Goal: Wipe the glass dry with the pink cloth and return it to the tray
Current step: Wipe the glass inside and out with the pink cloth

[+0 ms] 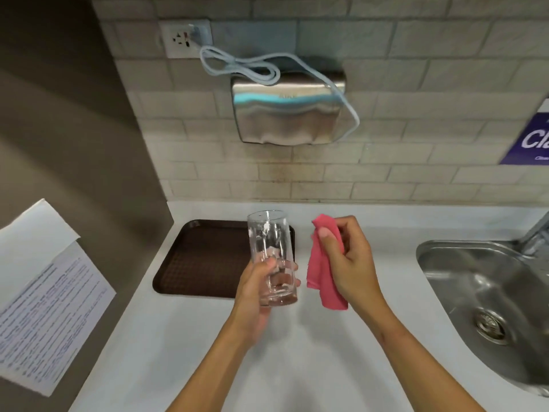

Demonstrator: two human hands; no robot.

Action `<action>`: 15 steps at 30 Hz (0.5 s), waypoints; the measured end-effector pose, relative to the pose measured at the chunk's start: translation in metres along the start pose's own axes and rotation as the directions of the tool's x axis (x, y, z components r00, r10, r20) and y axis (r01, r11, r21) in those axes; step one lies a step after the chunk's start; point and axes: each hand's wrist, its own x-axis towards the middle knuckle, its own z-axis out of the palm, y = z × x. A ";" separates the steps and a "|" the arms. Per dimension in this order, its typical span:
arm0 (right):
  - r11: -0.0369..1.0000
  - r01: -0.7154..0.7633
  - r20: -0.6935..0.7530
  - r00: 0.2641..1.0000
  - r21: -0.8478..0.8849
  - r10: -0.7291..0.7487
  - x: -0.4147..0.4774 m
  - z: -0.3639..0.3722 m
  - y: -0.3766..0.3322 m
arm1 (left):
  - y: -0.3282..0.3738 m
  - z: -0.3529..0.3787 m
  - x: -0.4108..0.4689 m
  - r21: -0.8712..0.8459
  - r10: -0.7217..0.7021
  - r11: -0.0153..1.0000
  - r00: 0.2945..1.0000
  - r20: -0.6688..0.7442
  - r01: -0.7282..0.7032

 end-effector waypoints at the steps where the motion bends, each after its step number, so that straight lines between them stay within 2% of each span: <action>1: 0.999 0.043 0.025 0.999 -0.019 -0.043 0.000 0.004 -0.013 | 0.005 0.002 -0.004 -0.002 0.003 1.000 0.999 0.042 -0.003; 3: 0.987 0.140 0.069 0.988 -0.080 -0.135 0.003 0.012 -0.034 | 0.015 0.007 -0.008 0.015 0.009 1.000 0.994 0.105 -0.010; 6: 0.927 0.328 0.100 0.944 -0.183 -0.314 0.009 0.022 -0.048 | 0.031 0.012 -0.011 0.036 -0.024 0.999 0.993 0.119 0.019; 11: 0.886 0.379 0.066 0.924 -0.267 -0.376 0.019 0.026 -0.052 | 0.052 0.012 -0.005 0.033 -0.001 0.999 0.990 0.144 -0.004; 15: 0.814 0.473 0.050 0.872 -0.338 -0.487 0.035 0.028 -0.055 | 0.060 0.018 0.002 0.038 -0.002 0.999 0.987 0.158 -0.004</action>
